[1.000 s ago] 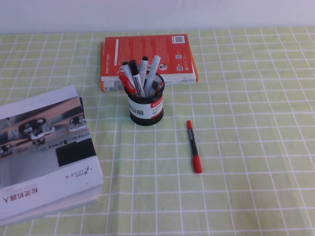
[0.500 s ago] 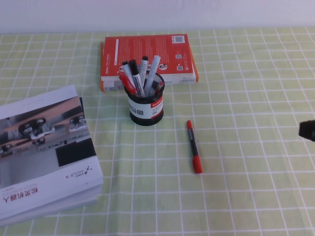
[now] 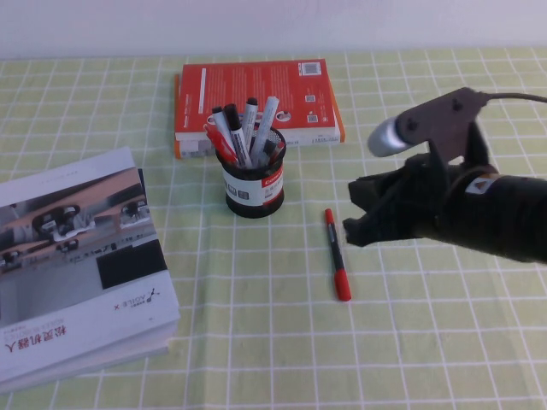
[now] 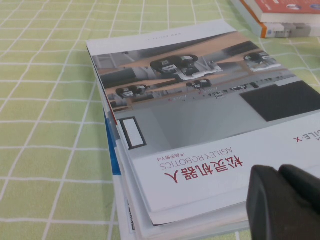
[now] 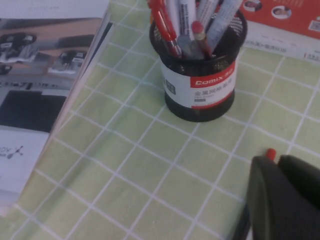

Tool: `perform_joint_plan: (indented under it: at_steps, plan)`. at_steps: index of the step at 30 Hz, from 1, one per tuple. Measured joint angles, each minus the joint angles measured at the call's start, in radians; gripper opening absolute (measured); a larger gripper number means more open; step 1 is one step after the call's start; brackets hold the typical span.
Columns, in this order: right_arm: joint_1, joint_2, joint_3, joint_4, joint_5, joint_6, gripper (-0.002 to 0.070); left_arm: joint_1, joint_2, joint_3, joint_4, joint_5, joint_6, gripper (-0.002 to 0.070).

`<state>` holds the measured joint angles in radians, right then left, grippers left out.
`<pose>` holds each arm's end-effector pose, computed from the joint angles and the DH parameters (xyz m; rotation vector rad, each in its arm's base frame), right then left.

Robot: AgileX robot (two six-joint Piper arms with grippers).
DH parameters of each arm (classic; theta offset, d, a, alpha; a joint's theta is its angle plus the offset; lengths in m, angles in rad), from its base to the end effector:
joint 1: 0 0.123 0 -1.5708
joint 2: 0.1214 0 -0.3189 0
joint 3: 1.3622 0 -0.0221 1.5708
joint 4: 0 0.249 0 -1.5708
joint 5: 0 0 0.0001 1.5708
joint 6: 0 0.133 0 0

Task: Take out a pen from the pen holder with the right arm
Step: 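Take a marker out of the pen holder and lay it on the table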

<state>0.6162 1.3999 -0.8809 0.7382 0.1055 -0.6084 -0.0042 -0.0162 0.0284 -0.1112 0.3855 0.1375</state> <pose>0.2682 0.2016 0.2925 -0.5567 2.0481 0.5220 0.0561 -0.0058 0.1568 0.0649 1.8778 -0.0185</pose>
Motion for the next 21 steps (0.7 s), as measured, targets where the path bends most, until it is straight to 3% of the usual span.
perform_joint_plan:
  at_steps: [6,15,21]
  plan:
    - [0.100,0.098,-0.002,-0.248,-0.217,0.149,0.0021,0.000,0.000,0.000,0.000,0.000,0.000,-0.0005]
    - [0.113,0.268,-0.009,-0.590,-0.697,0.462,0.0304,0.000,0.000,0.000,0.000,0.000,0.000,-0.0005]
    - [0.114,0.403,-0.011,-0.621,-0.970,0.480,0.0349,0.000,0.000,0.000,0.000,0.000,0.000,-0.0005]
